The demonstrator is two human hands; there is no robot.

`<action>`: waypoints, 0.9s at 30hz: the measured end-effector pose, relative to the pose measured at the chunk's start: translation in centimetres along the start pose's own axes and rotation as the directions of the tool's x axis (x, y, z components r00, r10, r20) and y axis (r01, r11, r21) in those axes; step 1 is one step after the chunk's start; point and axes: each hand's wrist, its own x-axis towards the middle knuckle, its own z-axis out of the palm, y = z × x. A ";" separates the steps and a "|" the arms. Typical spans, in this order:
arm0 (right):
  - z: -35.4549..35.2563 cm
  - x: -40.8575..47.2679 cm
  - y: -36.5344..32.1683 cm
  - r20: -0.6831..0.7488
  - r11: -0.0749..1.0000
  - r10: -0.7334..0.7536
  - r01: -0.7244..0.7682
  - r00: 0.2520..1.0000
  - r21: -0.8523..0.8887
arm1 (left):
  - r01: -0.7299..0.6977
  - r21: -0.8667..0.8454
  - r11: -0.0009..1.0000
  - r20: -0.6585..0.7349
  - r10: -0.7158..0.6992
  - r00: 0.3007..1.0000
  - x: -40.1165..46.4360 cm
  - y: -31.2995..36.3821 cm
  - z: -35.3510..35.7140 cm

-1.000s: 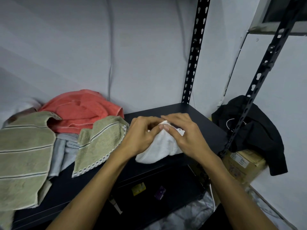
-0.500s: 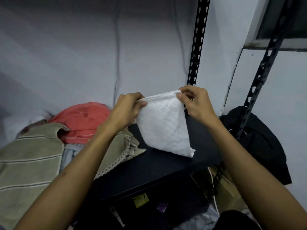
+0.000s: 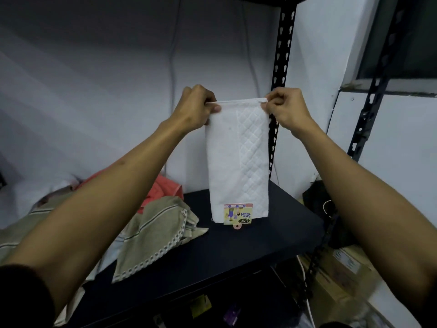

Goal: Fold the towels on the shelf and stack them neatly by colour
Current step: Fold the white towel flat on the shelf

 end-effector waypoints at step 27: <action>2.5 -28.5 10.9 0.594 0.957 0.142 -0.263 0.792 0.121 | 0.063 -0.125 0.990 0.525 0.012 0.851 -27.1 -5.9 7.2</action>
